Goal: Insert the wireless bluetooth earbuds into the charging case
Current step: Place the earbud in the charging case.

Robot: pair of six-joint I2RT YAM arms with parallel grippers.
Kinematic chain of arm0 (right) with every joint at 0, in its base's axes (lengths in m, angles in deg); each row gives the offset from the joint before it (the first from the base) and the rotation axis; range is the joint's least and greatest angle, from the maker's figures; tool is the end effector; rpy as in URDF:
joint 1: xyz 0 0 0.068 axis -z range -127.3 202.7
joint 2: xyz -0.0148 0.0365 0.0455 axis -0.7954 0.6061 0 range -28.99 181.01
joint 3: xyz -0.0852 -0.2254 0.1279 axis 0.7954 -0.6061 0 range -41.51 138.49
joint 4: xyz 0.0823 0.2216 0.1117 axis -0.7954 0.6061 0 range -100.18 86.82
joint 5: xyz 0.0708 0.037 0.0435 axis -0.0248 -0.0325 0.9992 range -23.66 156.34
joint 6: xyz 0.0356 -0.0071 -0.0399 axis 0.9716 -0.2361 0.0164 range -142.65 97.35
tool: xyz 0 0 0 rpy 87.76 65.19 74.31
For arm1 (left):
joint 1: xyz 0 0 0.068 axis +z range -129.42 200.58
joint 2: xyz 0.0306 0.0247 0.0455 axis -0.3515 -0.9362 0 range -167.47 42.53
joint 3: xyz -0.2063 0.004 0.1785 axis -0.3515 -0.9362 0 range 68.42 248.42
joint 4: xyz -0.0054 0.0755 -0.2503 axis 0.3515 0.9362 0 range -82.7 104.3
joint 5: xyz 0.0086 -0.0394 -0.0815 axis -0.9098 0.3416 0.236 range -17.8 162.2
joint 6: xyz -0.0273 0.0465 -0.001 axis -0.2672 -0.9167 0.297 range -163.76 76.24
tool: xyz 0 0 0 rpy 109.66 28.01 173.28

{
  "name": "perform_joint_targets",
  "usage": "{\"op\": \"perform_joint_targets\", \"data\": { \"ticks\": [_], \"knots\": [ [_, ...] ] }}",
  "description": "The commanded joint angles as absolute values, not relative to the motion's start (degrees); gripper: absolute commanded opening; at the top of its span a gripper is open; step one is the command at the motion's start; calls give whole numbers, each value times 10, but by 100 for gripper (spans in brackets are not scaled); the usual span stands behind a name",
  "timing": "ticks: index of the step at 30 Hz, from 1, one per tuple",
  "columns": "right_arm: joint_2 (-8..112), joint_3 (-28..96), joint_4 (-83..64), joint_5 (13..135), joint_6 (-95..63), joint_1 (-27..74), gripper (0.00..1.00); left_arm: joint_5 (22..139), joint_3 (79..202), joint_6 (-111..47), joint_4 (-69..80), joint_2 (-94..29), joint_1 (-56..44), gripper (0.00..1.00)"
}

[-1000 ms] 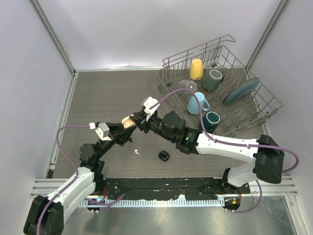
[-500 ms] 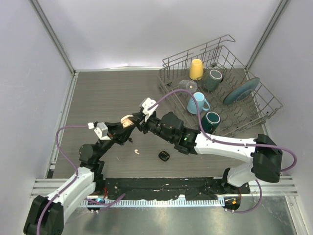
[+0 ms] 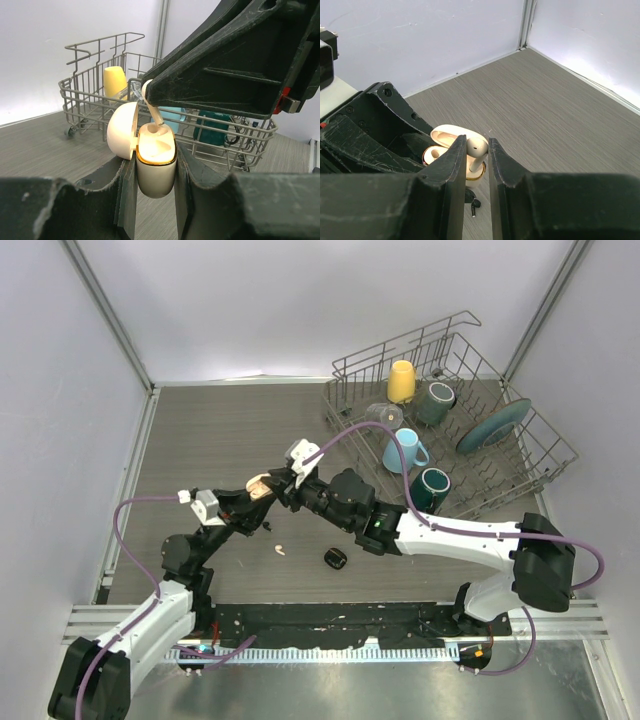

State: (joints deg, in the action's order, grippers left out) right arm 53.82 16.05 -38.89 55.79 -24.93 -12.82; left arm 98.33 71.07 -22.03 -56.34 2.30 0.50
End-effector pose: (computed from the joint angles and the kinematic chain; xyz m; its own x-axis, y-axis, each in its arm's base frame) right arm 0.1481 0.3095 0.3318 0.0576 0.0320 -0.9978 -0.8174 0.5754 -0.0287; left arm 0.1303 -0.0643 0.2288 0.1315 -0.4021 -0.9061 0.7842 0.6013 -0.1530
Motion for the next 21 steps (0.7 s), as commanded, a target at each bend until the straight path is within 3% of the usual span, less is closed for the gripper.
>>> {"op": "perform_joint_targets", "data": {
  "ticks": [1,21],
  "knots": [
    [538,159,-423,553,-250,-131,1,974,716,-219,-606,24,8,0],
    [525,130,-423,558,-270,-131,1,958,717,-202,-624,26,7,0]
  ]
}}
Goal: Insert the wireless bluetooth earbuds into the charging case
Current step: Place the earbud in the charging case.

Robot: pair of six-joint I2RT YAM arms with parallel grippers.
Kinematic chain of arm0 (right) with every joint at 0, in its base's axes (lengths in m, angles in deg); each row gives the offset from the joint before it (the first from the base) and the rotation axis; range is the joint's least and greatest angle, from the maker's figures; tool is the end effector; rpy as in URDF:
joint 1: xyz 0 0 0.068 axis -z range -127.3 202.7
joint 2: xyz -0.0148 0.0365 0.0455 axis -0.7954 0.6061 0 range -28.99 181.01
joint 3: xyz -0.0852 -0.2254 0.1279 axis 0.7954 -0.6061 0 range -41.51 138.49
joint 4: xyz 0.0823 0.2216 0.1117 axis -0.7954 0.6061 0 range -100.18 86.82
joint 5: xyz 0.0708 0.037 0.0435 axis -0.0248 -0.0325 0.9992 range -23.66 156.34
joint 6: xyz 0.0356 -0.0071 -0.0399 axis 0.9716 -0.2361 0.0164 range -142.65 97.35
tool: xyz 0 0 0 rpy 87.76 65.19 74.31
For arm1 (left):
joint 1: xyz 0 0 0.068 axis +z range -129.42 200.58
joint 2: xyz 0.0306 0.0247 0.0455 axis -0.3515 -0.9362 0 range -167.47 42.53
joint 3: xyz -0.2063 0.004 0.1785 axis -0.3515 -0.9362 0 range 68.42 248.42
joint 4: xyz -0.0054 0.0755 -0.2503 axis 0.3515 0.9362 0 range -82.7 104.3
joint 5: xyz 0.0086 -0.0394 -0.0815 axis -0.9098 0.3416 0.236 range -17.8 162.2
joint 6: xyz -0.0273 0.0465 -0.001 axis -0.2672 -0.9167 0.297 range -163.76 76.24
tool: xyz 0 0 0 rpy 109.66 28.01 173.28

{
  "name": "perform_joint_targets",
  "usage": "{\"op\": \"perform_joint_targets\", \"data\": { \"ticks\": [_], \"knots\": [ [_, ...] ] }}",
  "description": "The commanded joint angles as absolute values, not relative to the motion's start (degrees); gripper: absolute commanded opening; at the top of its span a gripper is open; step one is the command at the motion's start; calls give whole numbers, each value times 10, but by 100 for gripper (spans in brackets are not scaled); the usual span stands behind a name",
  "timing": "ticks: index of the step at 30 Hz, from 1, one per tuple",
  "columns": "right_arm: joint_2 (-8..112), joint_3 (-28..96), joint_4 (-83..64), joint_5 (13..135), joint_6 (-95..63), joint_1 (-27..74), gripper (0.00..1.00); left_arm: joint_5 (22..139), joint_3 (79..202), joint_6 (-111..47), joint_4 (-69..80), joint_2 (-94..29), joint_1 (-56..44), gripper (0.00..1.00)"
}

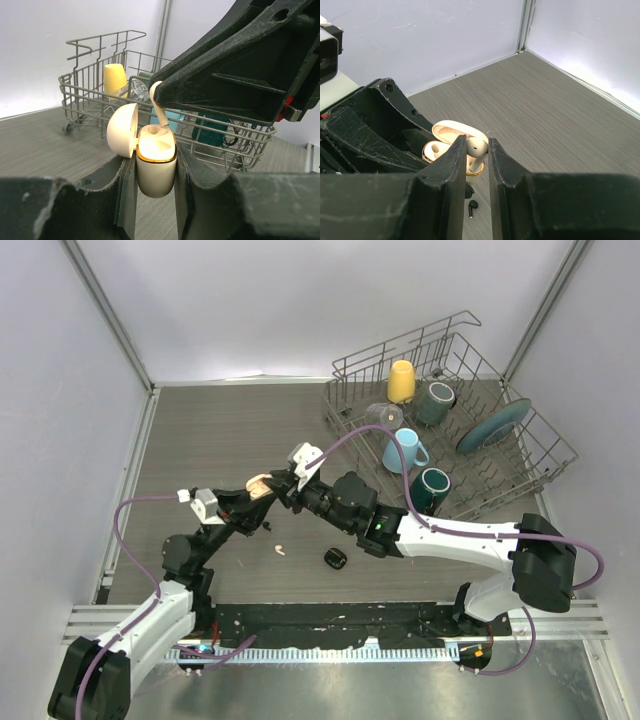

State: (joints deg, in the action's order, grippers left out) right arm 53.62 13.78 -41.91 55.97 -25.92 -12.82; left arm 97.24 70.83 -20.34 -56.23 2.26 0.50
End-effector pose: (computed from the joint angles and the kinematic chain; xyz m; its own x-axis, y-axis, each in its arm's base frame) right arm 0.1468 0.3068 0.3245 0.0787 0.0373 -0.9962 -0.8177 0.5740 -0.0431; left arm 0.1307 -0.0638 0.2272 0.1072 -0.4227 -0.8999 0.7759 0.6015 -0.1902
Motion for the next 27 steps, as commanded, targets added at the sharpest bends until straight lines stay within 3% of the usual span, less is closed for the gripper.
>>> {"op": "perform_joint_targets", "data": {
  "ticks": [1,27],
  "knots": [
    [525,132,-425,559,-270,-131,1,960,717,-203,-624,24,7,0],
    [554,161,-444,568,-266,-131,1,984,720,-205,-628,19,7,0]
  ]
}}
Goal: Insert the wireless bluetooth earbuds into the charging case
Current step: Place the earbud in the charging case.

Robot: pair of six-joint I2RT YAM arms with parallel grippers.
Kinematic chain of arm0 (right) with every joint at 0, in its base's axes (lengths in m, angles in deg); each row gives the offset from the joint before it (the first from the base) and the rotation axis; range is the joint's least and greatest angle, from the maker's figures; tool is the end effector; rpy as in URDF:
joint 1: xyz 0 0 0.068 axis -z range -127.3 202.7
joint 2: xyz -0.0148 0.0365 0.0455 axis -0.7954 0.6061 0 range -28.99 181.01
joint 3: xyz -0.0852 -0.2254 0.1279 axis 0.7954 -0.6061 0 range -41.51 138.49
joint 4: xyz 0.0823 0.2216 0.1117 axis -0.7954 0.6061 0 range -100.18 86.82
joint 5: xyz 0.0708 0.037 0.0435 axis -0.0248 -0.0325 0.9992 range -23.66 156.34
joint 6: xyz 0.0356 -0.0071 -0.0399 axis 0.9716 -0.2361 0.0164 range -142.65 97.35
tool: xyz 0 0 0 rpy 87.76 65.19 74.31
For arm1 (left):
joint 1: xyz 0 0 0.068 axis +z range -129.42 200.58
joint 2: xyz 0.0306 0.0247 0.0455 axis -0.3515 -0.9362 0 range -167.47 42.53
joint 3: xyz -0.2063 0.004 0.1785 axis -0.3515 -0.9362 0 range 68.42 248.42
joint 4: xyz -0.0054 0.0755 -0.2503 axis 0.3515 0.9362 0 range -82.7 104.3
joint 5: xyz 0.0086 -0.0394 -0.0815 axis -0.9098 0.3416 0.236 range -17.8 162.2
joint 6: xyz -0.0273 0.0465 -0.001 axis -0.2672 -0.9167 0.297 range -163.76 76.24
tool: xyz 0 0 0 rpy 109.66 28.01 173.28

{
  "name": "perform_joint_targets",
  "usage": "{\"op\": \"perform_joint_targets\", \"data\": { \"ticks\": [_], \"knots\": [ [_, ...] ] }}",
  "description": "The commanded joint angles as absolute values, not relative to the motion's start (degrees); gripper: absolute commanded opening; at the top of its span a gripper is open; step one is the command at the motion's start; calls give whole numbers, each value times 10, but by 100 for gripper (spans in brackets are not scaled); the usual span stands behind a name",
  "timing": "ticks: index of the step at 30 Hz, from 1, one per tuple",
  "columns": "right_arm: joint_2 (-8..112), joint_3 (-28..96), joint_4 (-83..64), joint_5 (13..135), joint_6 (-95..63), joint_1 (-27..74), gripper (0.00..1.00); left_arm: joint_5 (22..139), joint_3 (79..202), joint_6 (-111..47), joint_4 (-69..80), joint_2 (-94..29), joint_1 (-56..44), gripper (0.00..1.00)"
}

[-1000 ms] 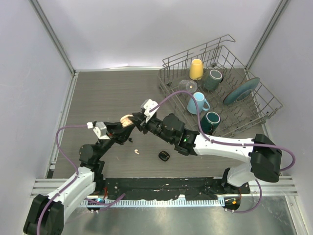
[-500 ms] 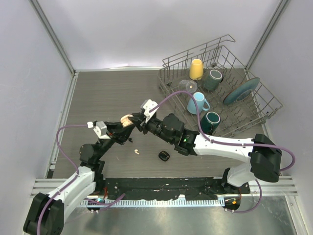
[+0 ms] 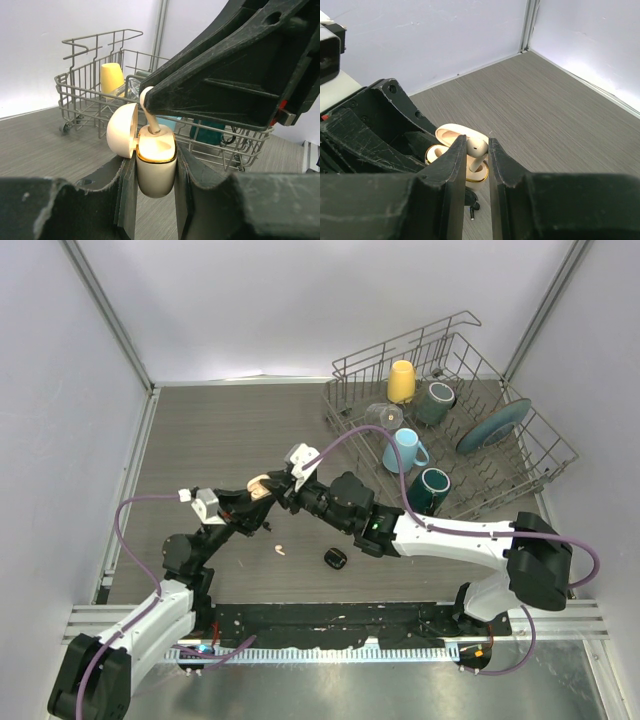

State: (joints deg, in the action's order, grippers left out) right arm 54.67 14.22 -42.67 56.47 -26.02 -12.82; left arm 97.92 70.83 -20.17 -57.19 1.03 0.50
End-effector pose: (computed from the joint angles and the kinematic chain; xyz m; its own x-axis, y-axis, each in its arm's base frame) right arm 0.1482 0.3107 0.3228 0.0815 0.0391 -0.9959 -0.8225 0.5670 -0.0451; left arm 0.1320 -0.0646 0.2261 0.0979 -0.4198 -0.9023 0.7821 0.5932 -0.1911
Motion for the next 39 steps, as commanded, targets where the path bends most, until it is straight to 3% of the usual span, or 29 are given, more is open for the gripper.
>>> {"op": "perform_joint_targets", "data": {
  "ticks": [1,25,39],
  "knots": [
    [553,161,-442,568,-266,-131,1,981,720,-206,-628,19,8,0],
    [516,120,-412,610,-273,-132,1,922,710,-223,-634,40,7,0],
    [535,156,-367,643,-265,-131,1,982,714,-249,-627,39,7,0]
  ]
}}
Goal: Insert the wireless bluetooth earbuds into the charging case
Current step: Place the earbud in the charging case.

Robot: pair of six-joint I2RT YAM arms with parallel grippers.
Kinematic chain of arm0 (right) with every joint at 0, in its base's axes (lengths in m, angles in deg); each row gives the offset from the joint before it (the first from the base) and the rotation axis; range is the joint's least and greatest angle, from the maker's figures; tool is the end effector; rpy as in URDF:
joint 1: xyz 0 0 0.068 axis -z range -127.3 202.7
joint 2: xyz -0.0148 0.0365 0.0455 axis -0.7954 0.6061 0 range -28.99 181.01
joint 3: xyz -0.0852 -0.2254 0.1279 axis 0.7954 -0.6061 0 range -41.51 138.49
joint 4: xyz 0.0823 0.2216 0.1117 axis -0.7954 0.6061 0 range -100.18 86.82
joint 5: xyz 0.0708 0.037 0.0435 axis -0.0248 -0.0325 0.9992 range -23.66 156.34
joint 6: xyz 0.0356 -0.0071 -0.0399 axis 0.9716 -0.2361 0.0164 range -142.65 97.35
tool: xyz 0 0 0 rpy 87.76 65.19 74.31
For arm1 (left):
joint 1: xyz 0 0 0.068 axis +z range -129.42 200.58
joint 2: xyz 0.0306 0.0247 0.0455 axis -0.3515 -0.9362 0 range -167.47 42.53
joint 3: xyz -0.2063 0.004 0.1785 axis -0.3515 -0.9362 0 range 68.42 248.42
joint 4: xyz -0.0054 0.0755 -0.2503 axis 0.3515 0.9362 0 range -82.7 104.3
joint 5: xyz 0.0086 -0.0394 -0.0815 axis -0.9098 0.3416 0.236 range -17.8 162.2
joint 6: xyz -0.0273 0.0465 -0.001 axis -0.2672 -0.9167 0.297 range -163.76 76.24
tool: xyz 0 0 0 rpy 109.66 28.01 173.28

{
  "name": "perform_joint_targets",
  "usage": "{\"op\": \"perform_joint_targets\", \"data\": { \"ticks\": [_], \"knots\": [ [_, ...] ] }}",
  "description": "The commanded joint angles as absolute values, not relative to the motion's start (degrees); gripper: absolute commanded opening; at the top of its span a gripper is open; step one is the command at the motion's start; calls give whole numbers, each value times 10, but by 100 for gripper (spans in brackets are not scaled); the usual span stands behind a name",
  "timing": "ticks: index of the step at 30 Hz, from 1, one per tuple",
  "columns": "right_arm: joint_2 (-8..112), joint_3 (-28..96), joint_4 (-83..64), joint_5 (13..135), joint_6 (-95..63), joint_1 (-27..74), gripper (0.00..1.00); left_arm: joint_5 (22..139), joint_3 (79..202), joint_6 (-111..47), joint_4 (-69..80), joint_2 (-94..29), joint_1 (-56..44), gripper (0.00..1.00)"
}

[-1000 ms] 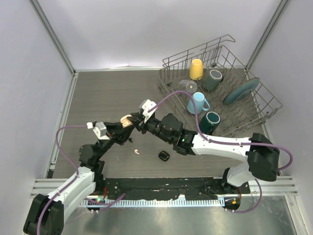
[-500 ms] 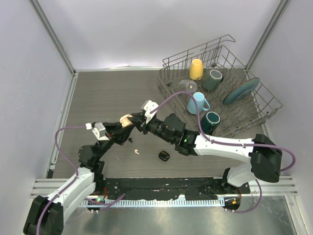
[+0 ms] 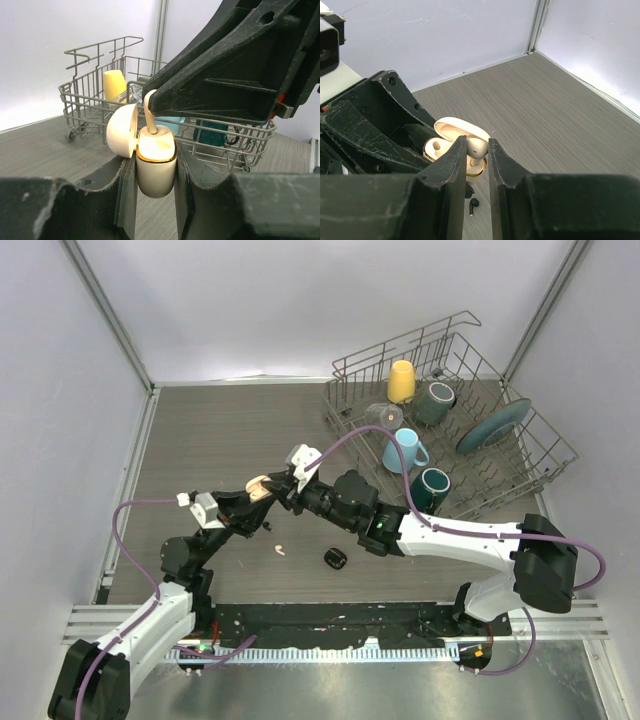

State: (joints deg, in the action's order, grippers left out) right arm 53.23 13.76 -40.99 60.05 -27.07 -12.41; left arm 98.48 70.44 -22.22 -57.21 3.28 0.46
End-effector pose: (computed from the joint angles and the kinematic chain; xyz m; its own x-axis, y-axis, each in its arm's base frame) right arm 0.1463 0.3059 0.3249 0.0943 0.0210 -0.9953 -0.8509 0.5207 -0.0696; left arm 0.1271 -0.0633 0.2287 0.1513 -0.4061 -0.9012 0.7886 0.5993 -0.1377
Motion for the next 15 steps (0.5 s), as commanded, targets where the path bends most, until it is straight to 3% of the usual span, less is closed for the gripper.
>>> {"op": "perform_joint_targets", "data": {
  "ticks": [1,15],
  "knots": [
    [536,156,-364,645,-267,-131,1,982,714,-250,-622,39,7,0],
    [538,161,-341,655,-270,-131,5,962,715,-253,-615,41,7,0]
  ]
}}
